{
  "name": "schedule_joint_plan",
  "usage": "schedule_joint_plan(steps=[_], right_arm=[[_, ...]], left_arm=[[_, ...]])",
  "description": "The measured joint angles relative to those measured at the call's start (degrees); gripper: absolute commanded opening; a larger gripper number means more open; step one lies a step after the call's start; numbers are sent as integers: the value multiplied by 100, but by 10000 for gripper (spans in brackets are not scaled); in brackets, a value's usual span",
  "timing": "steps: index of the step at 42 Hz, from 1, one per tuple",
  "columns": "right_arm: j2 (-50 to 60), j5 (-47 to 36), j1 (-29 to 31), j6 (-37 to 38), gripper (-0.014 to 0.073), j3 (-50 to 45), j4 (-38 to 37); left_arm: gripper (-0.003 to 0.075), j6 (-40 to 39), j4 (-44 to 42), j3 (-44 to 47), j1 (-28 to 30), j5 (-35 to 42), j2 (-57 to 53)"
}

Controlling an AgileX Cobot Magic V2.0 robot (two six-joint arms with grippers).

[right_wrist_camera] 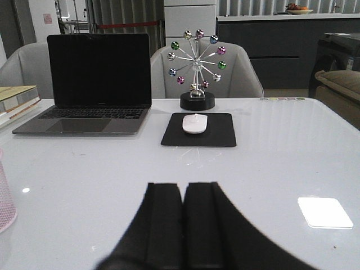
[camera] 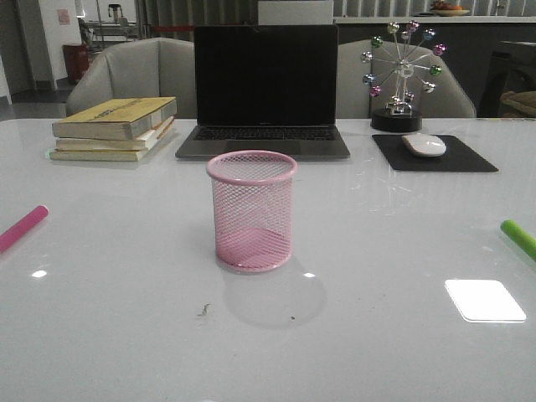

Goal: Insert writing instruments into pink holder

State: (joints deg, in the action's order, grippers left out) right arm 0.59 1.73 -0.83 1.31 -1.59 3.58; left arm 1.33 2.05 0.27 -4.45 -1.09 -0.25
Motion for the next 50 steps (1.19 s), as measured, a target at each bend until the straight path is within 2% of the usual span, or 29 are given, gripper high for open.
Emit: schedule_joint_plan(steps=[34,41,45,50], right_arm=[[0,0,0,0,26,0,0],[0,11,0,0,26,0,0],[0,90,0,0,26,147,0],[0,321,0,0,26,699,0]], left_arm=[[91,0,0,0,0,0,0],[91,0,0,-11,0,238,0],[91,0,0,-180,0,207,0],[91,0,0,-840,0,-89,0]])
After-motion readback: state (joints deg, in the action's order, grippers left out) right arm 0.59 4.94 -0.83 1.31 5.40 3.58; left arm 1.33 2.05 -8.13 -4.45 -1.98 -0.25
